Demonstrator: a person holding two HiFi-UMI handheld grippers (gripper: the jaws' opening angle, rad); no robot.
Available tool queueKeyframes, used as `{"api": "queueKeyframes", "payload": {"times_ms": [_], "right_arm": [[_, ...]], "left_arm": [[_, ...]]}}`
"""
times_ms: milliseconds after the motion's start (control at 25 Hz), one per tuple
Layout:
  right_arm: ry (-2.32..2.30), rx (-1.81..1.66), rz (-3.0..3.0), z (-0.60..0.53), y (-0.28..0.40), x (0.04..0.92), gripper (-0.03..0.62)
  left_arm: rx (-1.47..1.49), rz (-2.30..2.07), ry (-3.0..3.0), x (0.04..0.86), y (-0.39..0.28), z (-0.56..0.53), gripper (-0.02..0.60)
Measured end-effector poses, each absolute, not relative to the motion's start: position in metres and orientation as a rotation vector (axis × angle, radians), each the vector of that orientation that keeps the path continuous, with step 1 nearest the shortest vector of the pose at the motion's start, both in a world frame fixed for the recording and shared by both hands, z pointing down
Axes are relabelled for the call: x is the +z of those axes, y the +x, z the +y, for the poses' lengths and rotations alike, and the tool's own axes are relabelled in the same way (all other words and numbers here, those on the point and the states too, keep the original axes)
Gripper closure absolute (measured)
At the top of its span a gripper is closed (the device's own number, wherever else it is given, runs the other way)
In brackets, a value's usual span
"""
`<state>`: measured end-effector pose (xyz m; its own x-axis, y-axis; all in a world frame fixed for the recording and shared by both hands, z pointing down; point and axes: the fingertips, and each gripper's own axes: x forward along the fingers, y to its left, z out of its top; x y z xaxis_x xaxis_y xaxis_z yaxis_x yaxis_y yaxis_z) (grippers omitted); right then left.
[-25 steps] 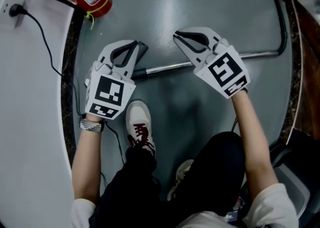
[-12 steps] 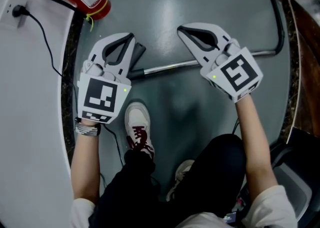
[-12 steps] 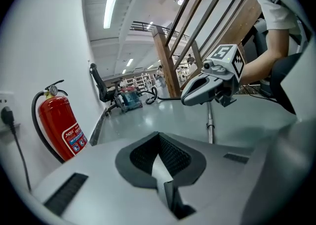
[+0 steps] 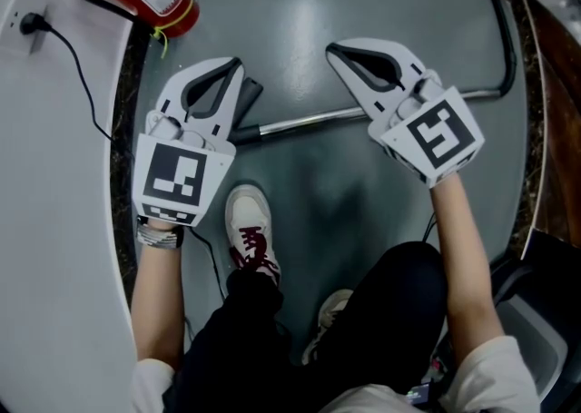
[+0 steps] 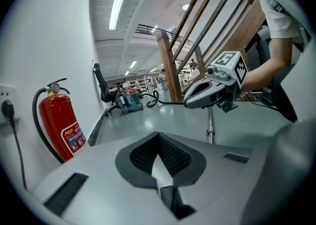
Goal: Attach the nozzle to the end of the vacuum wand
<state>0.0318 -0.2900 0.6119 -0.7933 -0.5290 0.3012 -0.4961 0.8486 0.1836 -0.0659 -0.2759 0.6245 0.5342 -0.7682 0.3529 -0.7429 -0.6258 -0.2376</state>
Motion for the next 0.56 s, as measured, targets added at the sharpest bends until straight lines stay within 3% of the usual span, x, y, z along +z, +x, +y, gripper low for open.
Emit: {"api": "queueKeyframes", "payload": {"times_ms": [560], "right_arm": [[0.78, -0.152, -2.654, -0.2908, 0.0391, 0.6172, 0.569]], "left_arm": [[-0.659, 1.323, -2.707, 0.629, -0.0604, -0.2782, 0.581]]}}
